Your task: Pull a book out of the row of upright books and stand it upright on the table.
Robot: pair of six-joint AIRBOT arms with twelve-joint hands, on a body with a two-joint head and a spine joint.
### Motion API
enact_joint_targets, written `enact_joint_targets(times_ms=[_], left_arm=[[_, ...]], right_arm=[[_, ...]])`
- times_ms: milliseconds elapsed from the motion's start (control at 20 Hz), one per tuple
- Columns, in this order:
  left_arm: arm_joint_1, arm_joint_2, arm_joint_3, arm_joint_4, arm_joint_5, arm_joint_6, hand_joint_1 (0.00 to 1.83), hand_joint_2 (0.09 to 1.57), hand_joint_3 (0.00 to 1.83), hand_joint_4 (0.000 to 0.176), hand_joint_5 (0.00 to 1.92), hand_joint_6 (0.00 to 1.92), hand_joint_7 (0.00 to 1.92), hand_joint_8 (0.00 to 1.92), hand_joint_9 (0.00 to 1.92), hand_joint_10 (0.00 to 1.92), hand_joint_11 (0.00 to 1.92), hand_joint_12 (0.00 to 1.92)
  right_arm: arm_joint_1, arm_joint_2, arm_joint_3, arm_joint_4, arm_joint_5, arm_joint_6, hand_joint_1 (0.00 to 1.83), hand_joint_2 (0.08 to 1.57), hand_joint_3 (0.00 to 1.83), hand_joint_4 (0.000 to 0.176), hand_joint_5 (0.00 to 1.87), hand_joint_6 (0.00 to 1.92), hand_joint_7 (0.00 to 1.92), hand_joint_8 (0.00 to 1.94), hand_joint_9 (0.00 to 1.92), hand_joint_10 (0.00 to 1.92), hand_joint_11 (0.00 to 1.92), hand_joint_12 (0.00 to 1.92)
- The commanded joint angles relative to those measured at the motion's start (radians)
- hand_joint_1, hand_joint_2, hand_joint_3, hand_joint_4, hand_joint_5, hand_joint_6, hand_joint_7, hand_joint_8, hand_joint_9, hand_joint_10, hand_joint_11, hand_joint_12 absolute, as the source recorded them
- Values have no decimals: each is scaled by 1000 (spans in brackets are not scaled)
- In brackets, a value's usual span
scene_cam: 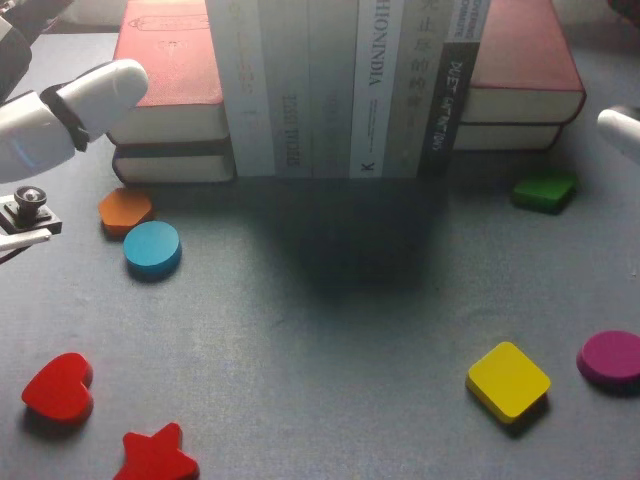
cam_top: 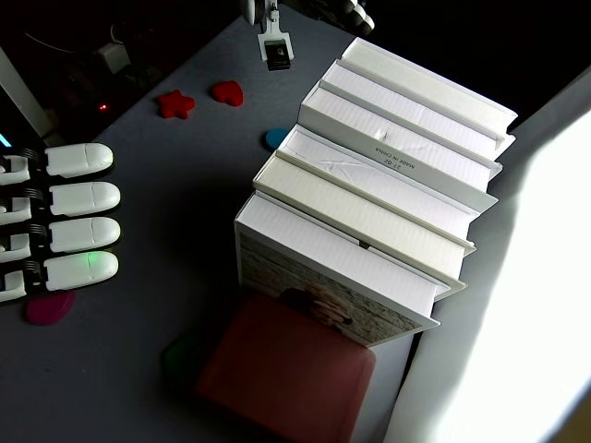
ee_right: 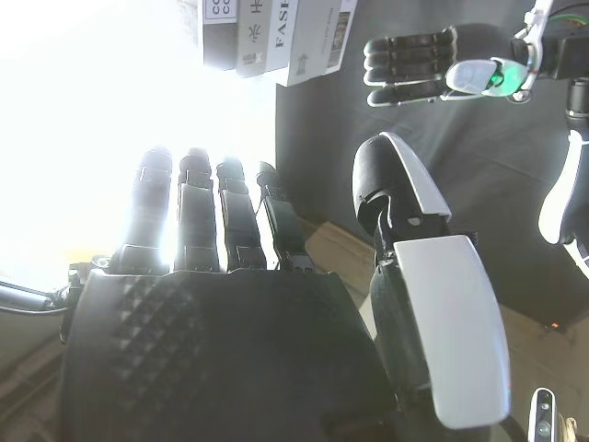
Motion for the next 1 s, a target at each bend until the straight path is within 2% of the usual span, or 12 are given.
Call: enact_joint_targets(times_ms=[0,100,200,300,400,450,550,600,700,750,900,950], left_arm=[[-4,-4,4,-27,-120,-13,434,1393,8,20,137,8,0,0,0,0,0,0],[-2,-5,4,-27,-125,-18,416,1398,6,26,135,4,0,0,0,0,0,0],[-2,-6,4,-28,-129,-18,429,1393,2,28,146,6,0,0,0,0,0,0],[-2,-7,5,-28,-127,-19,415,1400,4,9,130,0,0,0,0,0,0,0],[-2,-7,5,-29,-131,-17,415,1393,0,8,132,2,0,0,0,0,0,0],[-2,-7,5,-29,-130,-17,415,1384,0,16,142,6,0,0,0,0,0,0],[-3,-9,9,-29,-124,-15,360,1394,1,12,142,4,0,0,0,0,0,0],[-3,-11,12,-32,-123,-16,382,1395,1,17,144,4,0,0,0,0,0,0],[-2,-11,13,-33,-122,-17,411,1398,1,9,149,3,0,0,0,0,0,0],[-2,-11,13,-33,-122,-17,385,1403,3,8,139,2,0,0,0,0,0,0],[-1,-11,13,-32,-122,-17,372,1386,0,39,133,1,0,0,0,0,0,0],[-1,-11,13,-32,-122,-17,371,1383,0,41,129,0,0,0,0,0,0,0]], right_arm=[[6,-2,-1,23,124,2,628,1352,31,0,0,0,0,0,0,0,0,0],[6,-3,-3,22,135,6,661,1361,20,0,0,0,0,0,0,0,0,0],[6,-4,-1,25,135,6,585,1370,17,0,0,0,0,0,0,0,0,0],[9,-4,0,24,136,6,645,1363,6,0,0,0,0,0,0,0,0,0],[29,-4,7,19,135,6,710,1363,4,0,0,0,0,0,0,0,0,0],[41,-4,9,14,134,6,687,1381,10,0,0,0,0,0,0,0,0,0],[90,-7,23,-11,107,9,719,1377,4,0,25,9,0,0,0,0,0,0],[123,-14,34,-27,84,13,677,1381,6,0,25,8,0,0,0,0,0,0],[194,-32,60,-64,23,21,621,1387,6,0,0,0,0,0,0,0,0,0],[223,-41,72,-76,-6,22,507,1384,5,0,0,0,0,0,0,0,0,0],[314,-81,116,-115,-108,25,336,1356,0,0,0,0,0,0,0,0,0,0],[339,-92,129,-127,-140,26,350,1352,0,0,0,0,0,0,0,0,0,0]])
